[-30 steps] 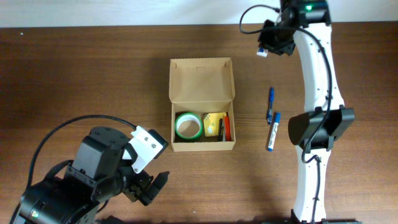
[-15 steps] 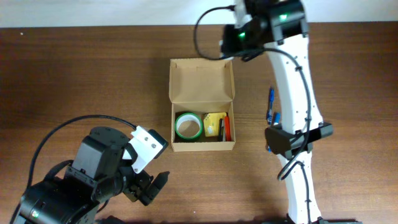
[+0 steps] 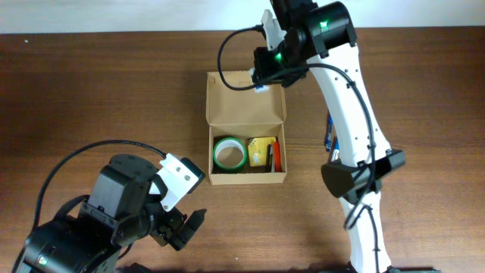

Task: Pack container
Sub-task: 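Carry the staples box into the box and drop it inside the tape roll, then lift the right gripper out and move it to the blue pen, then lower the right gripper and grasp the blue pen, lift it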

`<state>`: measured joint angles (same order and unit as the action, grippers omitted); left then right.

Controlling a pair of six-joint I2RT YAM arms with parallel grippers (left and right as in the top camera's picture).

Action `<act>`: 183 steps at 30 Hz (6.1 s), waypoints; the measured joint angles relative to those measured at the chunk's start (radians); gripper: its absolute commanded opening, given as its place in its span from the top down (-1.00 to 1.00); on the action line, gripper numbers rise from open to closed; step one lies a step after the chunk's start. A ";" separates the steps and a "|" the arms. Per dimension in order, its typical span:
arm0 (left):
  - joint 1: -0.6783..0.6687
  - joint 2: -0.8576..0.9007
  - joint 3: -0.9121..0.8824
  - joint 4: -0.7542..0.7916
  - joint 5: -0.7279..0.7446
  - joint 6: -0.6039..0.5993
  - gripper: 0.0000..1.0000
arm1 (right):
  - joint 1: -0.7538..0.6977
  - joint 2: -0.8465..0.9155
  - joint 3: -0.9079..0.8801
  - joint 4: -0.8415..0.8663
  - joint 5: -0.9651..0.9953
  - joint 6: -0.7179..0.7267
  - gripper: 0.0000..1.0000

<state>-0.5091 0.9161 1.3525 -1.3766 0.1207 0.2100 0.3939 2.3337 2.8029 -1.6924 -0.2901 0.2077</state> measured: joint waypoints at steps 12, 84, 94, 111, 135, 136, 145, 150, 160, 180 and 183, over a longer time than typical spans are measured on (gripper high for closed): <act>0.000 0.000 0.000 0.000 0.000 0.000 -0.99 | 0.045 -0.105 -0.303 0.005 0.000 -0.029 0.56; 0.000 0.000 0.000 0.000 0.000 0.000 -0.99 | 0.060 -0.415 -0.591 0.214 0.212 -0.009 0.11; 0.000 0.000 0.000 0.000 0.000 0.000 -0.99 | -0.200 -0.422 -0.647 0.265 0.257 0.002 0.10; 0.000 0.000 0.000 0.000 0.000 0.000 -0.99 | -0.290 -0.415 -1.298 0.829 0.322 0.104 0.10; 0.000 0.000 0.000 0.000 0.000 0.000 -0.99 | -0.290 -0.372 -1.489 1.073 0.414 0.209 0.10; 0.000 0.000 0.000 0.000 0.000 0.000 -0.99 | -0.290 -0.362 -1.490 1.074 0.414 0.208 0.10; 0.000 0.000 0.000 0.000 0.000 0.000 -0.99 | -0.291 -0.337 -1.498 1.096 0.414 0.207 0.10; 0.000 0.000 0.000 0.000 0.000 0.000 -0.99 | -0.291 -0.329 -1.498 1.110 0.394 0.195 0.10; 0.000 0.000 0.000 0.000 0.000 0.000 -0.99 | -0.292 -0.311 -1.498 1.117 0.367 0.169 0.31; 0.000 0.000 0.000 0.000 0.000 0.000 -0.99 | -0.295 -0.293 -1.435 0.998 0.341 0.159 0.93; 0.000 0.000 0.000 0.000 0.000 0.000 -0.99 | -0.295 -0.280 -1.362 0.893 0.333 0.159 0.92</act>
<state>-0.5091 0.9161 1.3525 -1.3766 0.1207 0.2100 0.0986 2.0537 1.4410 -0.7998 0.0429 0.3668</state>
